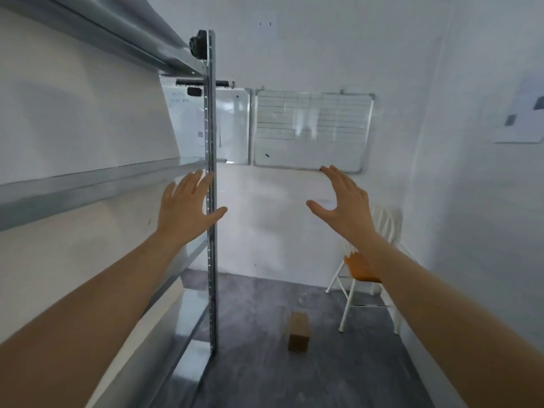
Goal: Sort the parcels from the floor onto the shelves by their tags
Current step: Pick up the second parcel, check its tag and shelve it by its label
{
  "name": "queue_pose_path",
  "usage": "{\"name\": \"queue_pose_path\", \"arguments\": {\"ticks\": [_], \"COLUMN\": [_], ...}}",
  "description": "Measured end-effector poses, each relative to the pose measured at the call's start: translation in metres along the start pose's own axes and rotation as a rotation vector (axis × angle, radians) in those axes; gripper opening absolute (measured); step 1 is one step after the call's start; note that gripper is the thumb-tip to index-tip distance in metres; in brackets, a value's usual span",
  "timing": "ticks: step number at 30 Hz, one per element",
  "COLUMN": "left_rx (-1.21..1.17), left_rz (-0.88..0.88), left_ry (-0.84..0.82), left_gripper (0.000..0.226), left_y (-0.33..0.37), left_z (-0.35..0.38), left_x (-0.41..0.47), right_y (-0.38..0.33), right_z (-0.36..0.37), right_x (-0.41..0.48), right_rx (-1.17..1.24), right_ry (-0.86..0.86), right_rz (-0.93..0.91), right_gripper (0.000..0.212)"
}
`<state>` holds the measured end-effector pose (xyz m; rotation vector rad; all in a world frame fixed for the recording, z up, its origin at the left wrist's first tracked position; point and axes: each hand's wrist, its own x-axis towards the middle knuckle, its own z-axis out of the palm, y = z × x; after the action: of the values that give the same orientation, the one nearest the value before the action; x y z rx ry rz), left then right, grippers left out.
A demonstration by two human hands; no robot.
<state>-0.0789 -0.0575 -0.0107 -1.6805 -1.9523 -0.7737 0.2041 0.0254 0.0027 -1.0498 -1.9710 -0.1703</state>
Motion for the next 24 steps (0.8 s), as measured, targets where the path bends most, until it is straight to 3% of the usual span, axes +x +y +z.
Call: {"name": "queue_pose_path", "arguments": {"ticks": [11,24], "left_rx": [-0.087,-0.163], "left_rz": [0.192,0.277], "left_ry": [-0.063,-0.096], "left_gripper": [0.076,0.073], "left_y": [-0.007,0.016], "left_z": [0.158,0.35], "left_x": [0.163,0.326], "right_y": [0.081,0.228], "right_z": [0.087,0.219], "right_x": [0.087,0.197], "right_rx": [-0.24,-0.307], "right_ry": [-0.009,-0.085], "right_rz": [0.026,0.183], "right_gripper": [0.074,0.074]}}
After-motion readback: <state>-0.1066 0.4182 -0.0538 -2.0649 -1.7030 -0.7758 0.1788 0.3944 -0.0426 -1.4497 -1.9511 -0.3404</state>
